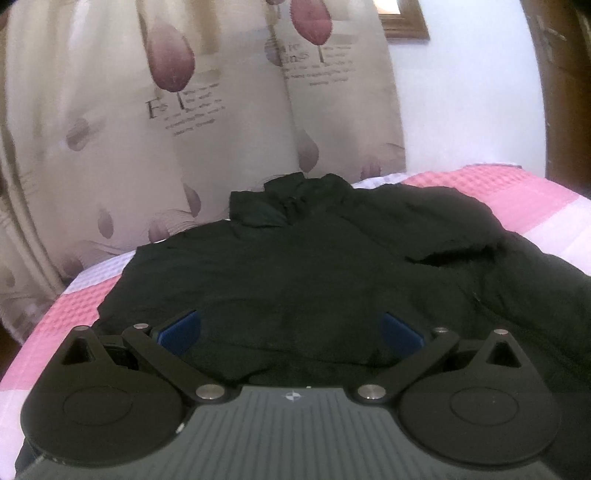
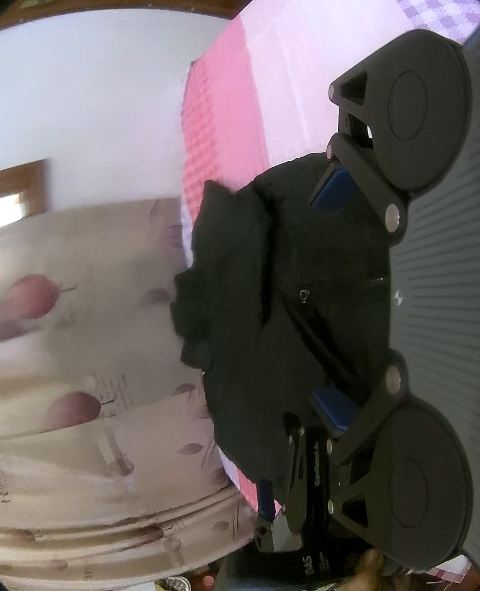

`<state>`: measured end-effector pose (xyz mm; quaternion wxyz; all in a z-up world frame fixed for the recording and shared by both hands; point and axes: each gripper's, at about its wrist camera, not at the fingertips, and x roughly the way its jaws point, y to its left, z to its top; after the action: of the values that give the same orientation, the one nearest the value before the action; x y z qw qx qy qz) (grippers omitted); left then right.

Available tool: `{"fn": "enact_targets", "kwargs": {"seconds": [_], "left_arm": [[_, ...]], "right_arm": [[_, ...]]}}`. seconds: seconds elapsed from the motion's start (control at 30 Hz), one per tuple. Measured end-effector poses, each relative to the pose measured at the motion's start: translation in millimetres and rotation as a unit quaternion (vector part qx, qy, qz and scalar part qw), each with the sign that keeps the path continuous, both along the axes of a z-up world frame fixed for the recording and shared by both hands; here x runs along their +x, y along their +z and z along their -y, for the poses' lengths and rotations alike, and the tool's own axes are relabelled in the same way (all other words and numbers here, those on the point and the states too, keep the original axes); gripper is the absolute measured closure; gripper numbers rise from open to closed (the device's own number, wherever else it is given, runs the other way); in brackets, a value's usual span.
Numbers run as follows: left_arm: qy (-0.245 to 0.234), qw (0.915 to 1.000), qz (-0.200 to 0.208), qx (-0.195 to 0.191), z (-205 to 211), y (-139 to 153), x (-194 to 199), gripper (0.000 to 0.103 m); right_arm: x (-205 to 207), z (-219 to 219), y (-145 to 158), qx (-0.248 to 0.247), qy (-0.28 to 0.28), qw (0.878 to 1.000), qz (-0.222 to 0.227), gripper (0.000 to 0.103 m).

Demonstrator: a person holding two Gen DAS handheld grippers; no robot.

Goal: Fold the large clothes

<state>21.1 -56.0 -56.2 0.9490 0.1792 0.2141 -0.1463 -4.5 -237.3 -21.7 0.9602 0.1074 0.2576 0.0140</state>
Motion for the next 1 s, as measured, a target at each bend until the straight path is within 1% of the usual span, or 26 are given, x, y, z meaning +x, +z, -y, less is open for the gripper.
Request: {"fn": "enact_targets", "kwargs": {"seconds": [0.17, 0.33, 0.4, 0.57, 0.73, 0.87, 0.9, 1.0], "left_arm": [[-0.021, 0.9997, 0.001, 0.015, 8, -3, -2, 0.000], [-0.043, 0.9986, 0.008, 0.029, 17, -7, -7, 0.000], [-0.050, 0.9982, 0.005, 0.031, 20, -8, -7, 0.001], [-0.064, 0.9973, 0.000, 0.035, 27, -11, -10, 0.004], [-0.079, 0.9950, 0.024, 0.056, 32, -16, -19, 0.004], [-0.099, 0.9910, 0.041, 0.081, 37, -23, -27, 0.002], [-0.108, 0.9898, 0.040, 0.084, 37, -25, -29, 0.003], [-0.137, 0.9856, 0.041, 0.091, 41, -28, -35, 0.009]], "right_arm": [[1, 0, -2, 0.009, -0.008, 1.000, 0.003, 0.000], [2, 15, -10, 0.058, -0.016, 0.998, -0.008, 0.000], [3, 20, -13, 0.072, -0.021, 0.997, -0.016, 0.000], [0, 23, -18, 0.074, -0.022, 0.997, -0.018, 0.000], [-1, 23, -19, 0.078, -0.025, 0.996, -0.021, 0.000], [-2, 25, -19, 0.085, -0.027, 0.996, -0.024, 0.000], [-2, 27, -20, 0.086, -0.027, 0.996, -0.024, 0.000], [-3, 30, -22, 0.092, -0.031, 0.995, -0.026, 0.000]]}}
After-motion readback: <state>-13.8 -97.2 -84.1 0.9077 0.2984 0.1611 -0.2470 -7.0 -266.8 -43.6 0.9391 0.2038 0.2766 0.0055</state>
